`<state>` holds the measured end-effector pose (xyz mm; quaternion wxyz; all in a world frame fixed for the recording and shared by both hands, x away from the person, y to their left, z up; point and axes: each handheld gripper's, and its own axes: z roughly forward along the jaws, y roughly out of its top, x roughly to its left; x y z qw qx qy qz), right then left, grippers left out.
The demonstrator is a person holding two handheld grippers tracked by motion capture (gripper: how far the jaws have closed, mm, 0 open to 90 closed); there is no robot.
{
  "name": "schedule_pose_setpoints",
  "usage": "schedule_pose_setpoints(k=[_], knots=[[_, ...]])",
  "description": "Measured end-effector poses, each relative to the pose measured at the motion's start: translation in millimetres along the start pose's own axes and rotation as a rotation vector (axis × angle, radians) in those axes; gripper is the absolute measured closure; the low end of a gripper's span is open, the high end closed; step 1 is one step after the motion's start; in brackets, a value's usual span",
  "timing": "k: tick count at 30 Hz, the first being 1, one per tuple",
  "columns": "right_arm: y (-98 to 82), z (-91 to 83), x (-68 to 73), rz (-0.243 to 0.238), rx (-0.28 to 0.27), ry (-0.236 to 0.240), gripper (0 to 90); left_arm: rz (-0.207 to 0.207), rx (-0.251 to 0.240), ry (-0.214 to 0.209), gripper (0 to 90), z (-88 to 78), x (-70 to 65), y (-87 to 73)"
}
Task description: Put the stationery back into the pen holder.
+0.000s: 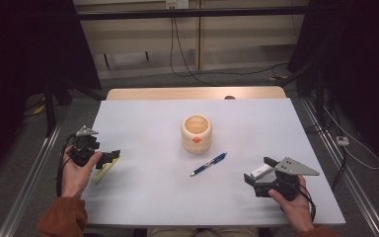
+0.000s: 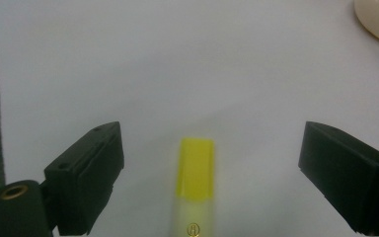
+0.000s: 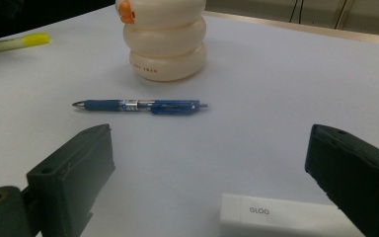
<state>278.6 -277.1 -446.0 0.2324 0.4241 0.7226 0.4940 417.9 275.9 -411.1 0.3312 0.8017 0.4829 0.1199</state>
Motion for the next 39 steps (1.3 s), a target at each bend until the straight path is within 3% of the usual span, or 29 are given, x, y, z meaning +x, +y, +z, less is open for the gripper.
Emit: schedule_pose_setpoints(k=[6, 8, 10, 13, 17, 21, 29, 39], knots=[[0.1, 0.9, 0.3, -0.002, 0.007, 0.001, 4.6, 0.051, 0.085, 0.016, 16.8, 10.9, -4.1, 12.4], [0.0, 0.8, 0.3, -0.002, 0.009, 0.002, 4.6, 0.031, 0.094, 0.02, 23.5, 13.0, -3.0, 12.5], [0.0, 0.5, 0.0, -0.002, 0.007, 0.002, 4.7, 0.036, 0.127, 0.043, 23.6, 15.0, -2.6, 11.0], [-0.1, 0.1, 0.1, -0.003, 0.006, 0.002, 4.6, 0.016, 0.132, 0.031, 31.2, 15.0, -2.0, 6.7], [-0.1, -0.4, 0.9, -0.005, 0.005, 0.002, 4.6, -0.007, 0.146, 0.051, 42.5, 16.2, 0.1, 2.8], [-0.2, -0.1, 0.4, -0.004, 0.005, 0.002, 4.6, 0.002, 0.164, 0.048, 50.9, 18.7, 0.9, 1.6], [-0.2, -0.4, 1.0, -0.006, 0.006, 0.004, 4.6, 0.009, 0.223, 0.067, 58.2, 27.1, 2.6, -2.8], [-0.1, -0.7, 0.8, -0.009, 0.003, 0.005, 4.6, 0.034, 0.243, 0.09, 64.7, 30.0, -1.0, -3.0]])
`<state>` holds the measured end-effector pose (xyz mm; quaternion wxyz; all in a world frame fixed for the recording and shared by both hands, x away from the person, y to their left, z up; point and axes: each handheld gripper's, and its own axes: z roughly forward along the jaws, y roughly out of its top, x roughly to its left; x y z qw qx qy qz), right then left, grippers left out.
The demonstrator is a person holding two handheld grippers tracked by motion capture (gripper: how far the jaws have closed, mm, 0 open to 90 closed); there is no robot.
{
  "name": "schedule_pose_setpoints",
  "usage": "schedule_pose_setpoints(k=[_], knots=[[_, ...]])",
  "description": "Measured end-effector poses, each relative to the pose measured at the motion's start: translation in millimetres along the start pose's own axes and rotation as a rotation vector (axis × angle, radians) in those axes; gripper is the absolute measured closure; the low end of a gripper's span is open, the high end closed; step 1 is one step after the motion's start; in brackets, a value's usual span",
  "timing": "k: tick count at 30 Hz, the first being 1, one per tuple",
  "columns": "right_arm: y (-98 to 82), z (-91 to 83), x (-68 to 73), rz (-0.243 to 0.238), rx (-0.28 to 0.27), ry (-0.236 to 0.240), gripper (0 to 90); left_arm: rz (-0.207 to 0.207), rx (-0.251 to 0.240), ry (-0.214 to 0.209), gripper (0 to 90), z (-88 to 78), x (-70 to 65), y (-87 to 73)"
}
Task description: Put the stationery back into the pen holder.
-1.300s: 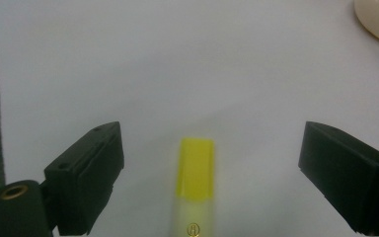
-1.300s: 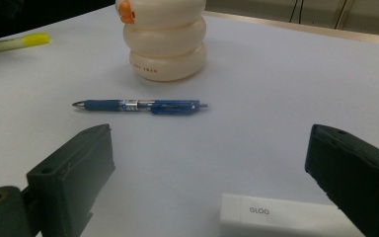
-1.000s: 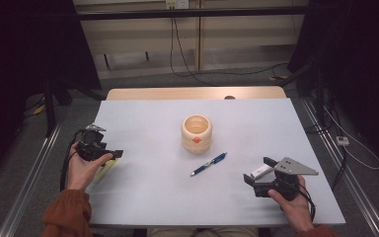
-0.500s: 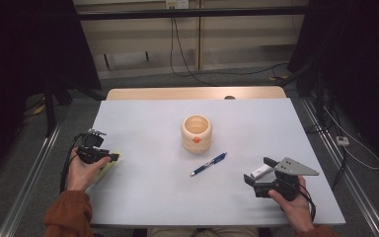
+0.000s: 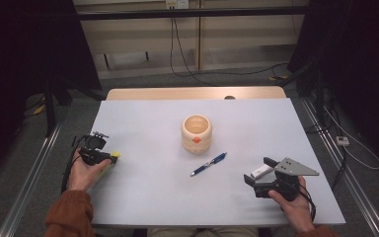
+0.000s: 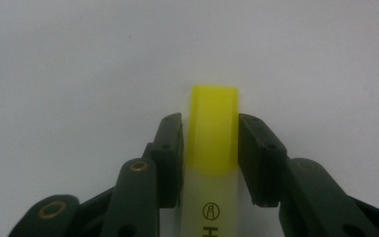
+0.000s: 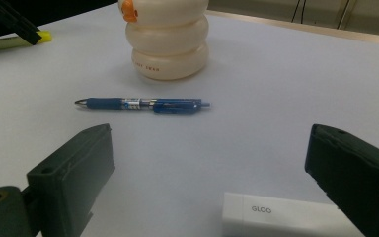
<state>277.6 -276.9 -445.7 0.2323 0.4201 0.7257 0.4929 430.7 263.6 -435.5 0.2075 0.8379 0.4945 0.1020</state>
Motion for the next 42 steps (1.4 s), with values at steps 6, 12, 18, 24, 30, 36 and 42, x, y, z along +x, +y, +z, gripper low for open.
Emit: schedule_pose_setpoints(k=[6, 12, 18, 24, 30, 36, 42], knots=[[-0.1, -0.3, 0.3, -0.001, 0.001, 0.002, 4.6, 0.005, -0.006, -0.002, 67.4, 0.1, -0.4, -0.3], [-0.2, -0.7, -1.2, 0.004, 0.0, -0.001, 4.6, -0.01, -0.016, -0.011, 67.4, -1.4, 1.7, -1.1], [0.0, -1.0, -0.6, 0.003, -0.001, 0.0, 4.6, -0.035, -0.084, -0.019, 67.4, -7.7, 0.3, -2.2], [0.2, -0.4, -0.2, 0.003, -0.001, 0.0, 4.6, -0.046, -0.155, -0.054, 67.4, -14.4, -4.4, -2.1], [0.2, -0.3, -0.6, 0.005, -0.001, -0.001, 4.6, -0.036, -0.219, -0.088, 67.4, -24.9, -11.0, -4.0], [-0.1, -1.4, 0.1, 0.003, -0.002, -0.001, 4.6, -0.029, -0.287, -0.104, 67.4, -37.6, -22.7, -10.4], [-0.4, -1.2, -0.6, 0.007, -0.001, -0.006, 4.6, -0.036, -0.36, -0.128, 67.4, -48.1, -32.1, -14.9]])
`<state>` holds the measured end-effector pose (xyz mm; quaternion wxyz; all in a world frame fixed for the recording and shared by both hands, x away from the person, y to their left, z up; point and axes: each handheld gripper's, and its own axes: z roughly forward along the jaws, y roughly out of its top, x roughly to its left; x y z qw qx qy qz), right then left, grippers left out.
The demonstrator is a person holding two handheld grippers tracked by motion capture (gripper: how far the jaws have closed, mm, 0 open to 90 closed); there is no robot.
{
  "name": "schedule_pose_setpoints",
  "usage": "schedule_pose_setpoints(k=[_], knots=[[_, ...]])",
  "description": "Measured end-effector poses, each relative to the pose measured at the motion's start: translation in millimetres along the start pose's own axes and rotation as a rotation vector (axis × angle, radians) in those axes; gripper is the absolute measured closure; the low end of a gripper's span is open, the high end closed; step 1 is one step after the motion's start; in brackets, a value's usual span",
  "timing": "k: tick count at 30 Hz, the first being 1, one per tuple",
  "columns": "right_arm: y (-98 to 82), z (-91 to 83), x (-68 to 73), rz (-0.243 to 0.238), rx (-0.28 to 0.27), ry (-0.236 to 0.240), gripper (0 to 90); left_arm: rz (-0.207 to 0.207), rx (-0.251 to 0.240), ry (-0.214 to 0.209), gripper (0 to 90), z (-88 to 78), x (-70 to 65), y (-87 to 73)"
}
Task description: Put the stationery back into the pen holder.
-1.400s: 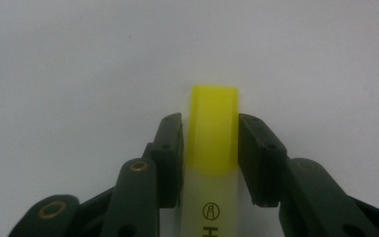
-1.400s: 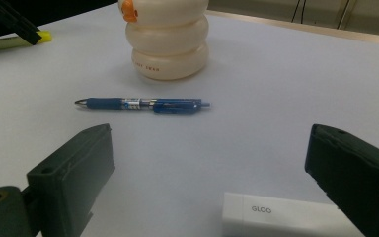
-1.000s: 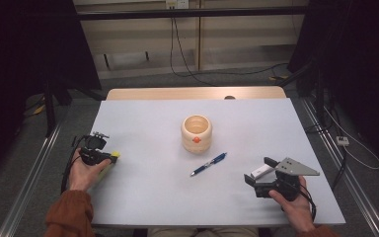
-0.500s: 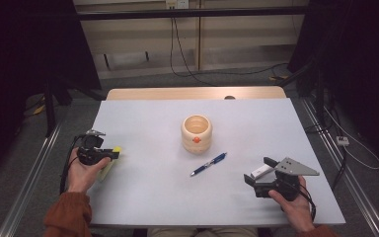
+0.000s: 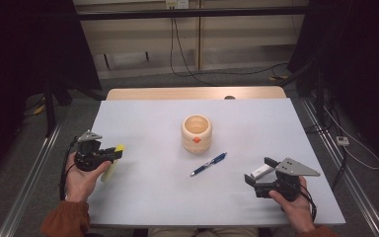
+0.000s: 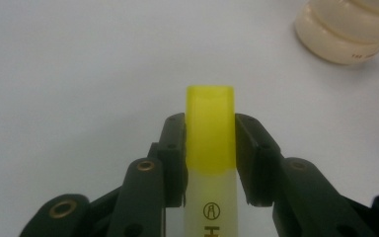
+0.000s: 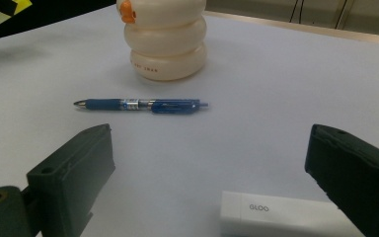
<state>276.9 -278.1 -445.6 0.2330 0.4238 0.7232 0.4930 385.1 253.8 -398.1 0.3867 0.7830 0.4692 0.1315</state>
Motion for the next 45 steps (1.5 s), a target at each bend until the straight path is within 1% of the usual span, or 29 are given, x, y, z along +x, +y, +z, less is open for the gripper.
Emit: schedule_pose_setpoints(k=[4, 6, 9, 12, 14, 15, 16, 17, 19, 21, 23, 25, 26, 28, 30, 31, 32, 34, 36, 38, 40, 42, 43, 45], knots=[[0.2, 0.5, 0.3, 0.002, 0.0, -0.002, 4.6, 0.007, -0.03, -0.032, 67.4, -3.4, -10.7, 1.9], [0.2, 1.0, -0.1, 0.001, 0.001, 0.0, 4.6, 0.013, -0.044, -0.039, 67.4, -3.6, -16.3, 2.3], [0.3, 1.2, 0.2, 0.0, 0.0, 0.001, 4.5, 0.037, -0.063, -0.048, 67.4, -3.8, -23.2, 3.8], [0.2, 0.5, 0.3, 0.005, -0.001, -0.001, 4.5, 0.052, -0.073, -0.072, 67.3, -2.4, -28.3, 6.8], [-0.1, 0.3, -0.7, 0.006, -0.002, 0.0, 4.6, 0.056, -0.087, -0.081, 67.3, -1.0, -31.2, 9.9], [-0.1, 0.2, -0.8, 0.006, -0.002, -0.001, 4.6, 0.064, -0.093, -0.083, 67.3, -0.4, -32.8, 11.7], [0.0, 0.2, -0.7, 0.008, -0.004, 0.0, 4.6, 0.072, -0.101, -0.079, 67.3, 0.0, -34.9, 13.3], [0.0, 0.1, -0.5, 0.008, -0.004, 0.001, 4.6, 0.08, -0.111, -0.084, 67.3, 0.3, -36.6, 14.8], [0.1, 0.2, -0.3, 0.007, -0.005, 0.001, 4.6, 0.083, -0.129, -0.102, 67.3, 1.4, -39.6, 17.0], [0.1, 0.5, -0.4, 0.005, -0.002, 0.002, 4.6, 0.097, -0.146, -0.096, 67.3, 2.9, -42.9, 18.5], [0.2, 0.7, -0.4, 0.006, -0.002, 0.002, 4.6, 0.102, -0.155, -0.101, 67.3, 4.9, -45.1, 19.7], [0.2, 0.8, -0.4, 0.006, -0.001, 0.002, 4.6, 0.119, -0.169, -0.093, 67.3, 6.6, -48.0, 20.5], [0.1, 0.8, -0.4, 0.006, -0.001, 0.002, 4.6, 0.118, -0.177, -0.095, 67.3, 7.7, -49.8, 20.8], [0.0, 0.6, -0.6, 0.005, -0.002, 0.002, 4.6, 0.13, -0.178, -0.092, 67.3, 9.4, -53.0, 22.2], [-0.1, 0.5, -0.7, 0.012, -0.002, 0.001, 4.4, 0.141, -0.184, -0.095, 67.3, 11.1, -56.6, 24.0], [-0.1, 0.6, -1.0, 0.011, -0.003, 0.0, 4.3, 0.139, -0.194, -0.1, 67.3, 11.9, -58.8, 24.9], [-0.1, 0.4, -1.2, 0.011, -0.004, 0.0, 4.3, 0.146, -0.191, -0.104, 67.3, 12.1, -60.4, 26.3], [-0.2, 0.2, -1.3, 0.012, -0.004, -0.001, 4.3, 0.152, -0.201, -0.11, 67.3, 12.5, -63.7, 29.2], [0.0, 0.1, -1.1, 0.014, -0.006, -0.002, 4.3, 0.155, -0.217, -0.12, 67.3, 12.6, -67.0, 32.6], [0.0, 0.0, -0.8, 0.014, -0.006, -0.002, 4.3, 0.161, -0.234, -0.114, 67.3, 11.7, -70.0, 35.6], [0.0, 0.2, -1.0, 0.013, -0.006, -0.002, 4.3, 0.157, -0.252, -0.125, 67.3, 11.7, -72.8, 38.4], [-0.1, 0.3, -1.2, 0.012, -0.004, -0.001, 4.3, 0.17, -0.265, -0.127, 67.3, 11.7, -75.8, 40.8], [-0.2, 0.3, -1.2, 0.012, -0.004, -0.001, 4.4, 0.167, -0.269, -0.129, 67.3, 11.8, -77.6, 42.2], [-0.2, 0.4, -1.3, 0.013, -0.004, 0.0, 4.3, 0.175, -0.278, -0.135, 67.3, 12.2, -80.4, 45.3]])
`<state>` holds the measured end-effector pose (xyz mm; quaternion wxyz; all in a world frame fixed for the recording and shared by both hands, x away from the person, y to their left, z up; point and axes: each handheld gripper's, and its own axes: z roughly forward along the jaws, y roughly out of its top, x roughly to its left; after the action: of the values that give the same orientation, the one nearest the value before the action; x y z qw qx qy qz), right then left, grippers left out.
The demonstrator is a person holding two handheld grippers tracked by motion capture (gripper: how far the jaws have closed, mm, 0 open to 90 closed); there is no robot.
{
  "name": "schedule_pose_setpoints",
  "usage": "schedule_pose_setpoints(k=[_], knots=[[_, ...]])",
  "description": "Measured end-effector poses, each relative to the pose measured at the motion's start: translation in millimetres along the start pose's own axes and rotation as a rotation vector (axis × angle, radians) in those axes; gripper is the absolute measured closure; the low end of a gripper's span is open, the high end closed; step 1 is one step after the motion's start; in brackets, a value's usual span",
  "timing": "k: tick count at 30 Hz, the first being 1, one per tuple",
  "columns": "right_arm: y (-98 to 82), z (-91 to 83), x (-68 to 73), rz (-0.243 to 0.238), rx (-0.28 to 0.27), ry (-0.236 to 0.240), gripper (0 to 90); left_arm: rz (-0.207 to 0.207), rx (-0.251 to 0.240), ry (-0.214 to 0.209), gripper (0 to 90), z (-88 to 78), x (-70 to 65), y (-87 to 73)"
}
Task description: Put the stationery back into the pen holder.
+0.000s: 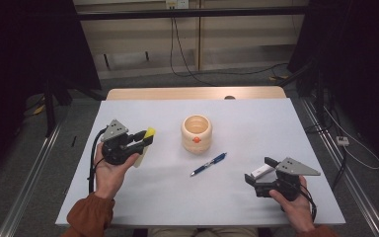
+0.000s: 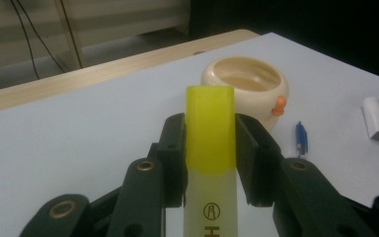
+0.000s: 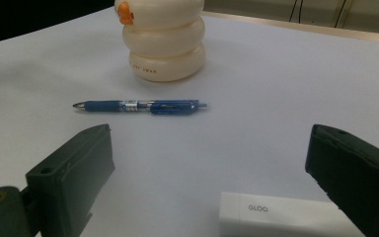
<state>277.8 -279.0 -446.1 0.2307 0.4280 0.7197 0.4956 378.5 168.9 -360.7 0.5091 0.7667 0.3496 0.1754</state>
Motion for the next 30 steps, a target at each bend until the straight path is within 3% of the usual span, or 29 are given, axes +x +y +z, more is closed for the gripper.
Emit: schedule_pose_setpoints(k=[4, 13, 17, 20, 30], knots=[[0.0, 0.1, 0.0, -0.001, -0.001, 0.001, 4.4, 0.01, -0.015, -0.013, 67.3, 4.1, -3.4, 7.0], [0.0, -0.5, 0.0, 0.002, -0.005, 0.002, 4.4, -0.013, -0.049, -0.036, 67.3, 12.9, -7.5, 17.2], [0.1, -0.3, -0.1, 0.002, -0.006, 0.001, 4.3, 0.018, -0.057, -0.05, 67.3, 17.5, -14.4, 25.2], [0.2, -0.3, 0.1, 0.002, -0.005, 0.0, 4.3, 0.018, -0.062, -0.062, 67.3, 22.6, -19.6, 28.7], [-0.1, -1.4, -0.5, 0.0, -0.005, 0.002, 4.3, -0.006, -0.083, -0.089, 67.3, 35.9, -29.0, 39.0]])
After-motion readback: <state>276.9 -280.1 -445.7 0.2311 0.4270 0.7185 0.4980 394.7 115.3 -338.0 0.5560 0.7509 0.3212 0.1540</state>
